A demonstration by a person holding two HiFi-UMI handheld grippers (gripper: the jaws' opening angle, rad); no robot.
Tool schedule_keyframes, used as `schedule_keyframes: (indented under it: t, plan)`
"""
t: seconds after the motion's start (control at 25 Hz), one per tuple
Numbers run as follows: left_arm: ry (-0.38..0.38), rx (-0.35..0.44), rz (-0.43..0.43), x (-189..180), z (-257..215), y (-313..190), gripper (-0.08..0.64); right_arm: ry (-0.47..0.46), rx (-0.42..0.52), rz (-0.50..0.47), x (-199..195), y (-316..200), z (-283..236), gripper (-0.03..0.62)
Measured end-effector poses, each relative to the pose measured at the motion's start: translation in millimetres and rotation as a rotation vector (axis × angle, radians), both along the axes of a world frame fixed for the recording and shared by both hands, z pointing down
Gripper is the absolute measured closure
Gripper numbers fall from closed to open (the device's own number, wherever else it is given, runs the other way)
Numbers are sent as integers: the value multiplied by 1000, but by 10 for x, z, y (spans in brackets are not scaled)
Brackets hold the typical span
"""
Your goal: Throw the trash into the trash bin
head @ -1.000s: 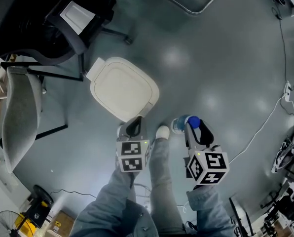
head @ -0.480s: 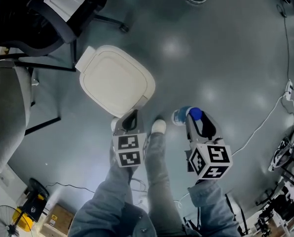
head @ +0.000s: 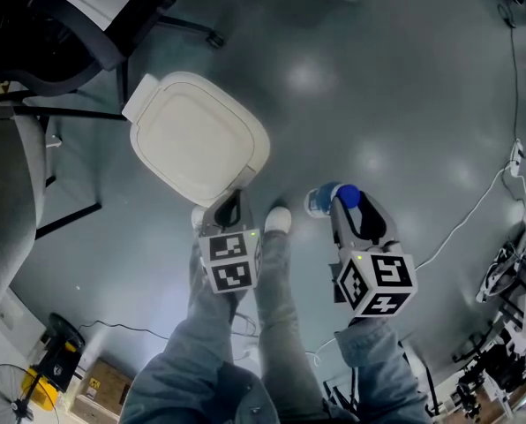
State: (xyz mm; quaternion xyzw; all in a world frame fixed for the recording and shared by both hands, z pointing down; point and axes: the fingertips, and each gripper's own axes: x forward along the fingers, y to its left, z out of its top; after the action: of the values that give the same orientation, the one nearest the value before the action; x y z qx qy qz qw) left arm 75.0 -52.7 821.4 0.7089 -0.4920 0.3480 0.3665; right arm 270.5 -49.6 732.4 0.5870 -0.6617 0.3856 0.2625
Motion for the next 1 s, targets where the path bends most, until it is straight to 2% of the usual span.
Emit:
schedule_keyframes:
  t: [0.12,0.36,0.48,0.64,0.8,1.0]
  plan:
    - [-22,1,-1,13,23,-13,549,-2,-3,3,23,-14,24,413]
    - [-18,-25,-37,31,69,27,549,-1,-2,6,82,-36,16,413]
    - [-18,-36,-35,29,74,67,549,3,4,7,113,-49,-4,413]
    - [-34,-10,-5,15,14,-27,549,7,8,9,117,-71,-17,413]
    - [-4,-48,-6,21,16,-17,549,10,10,11,95,-72,-45,413]
    - [-4,-37,13,-4,-62,-56,549,16,19,7,35,-102,-110,413]
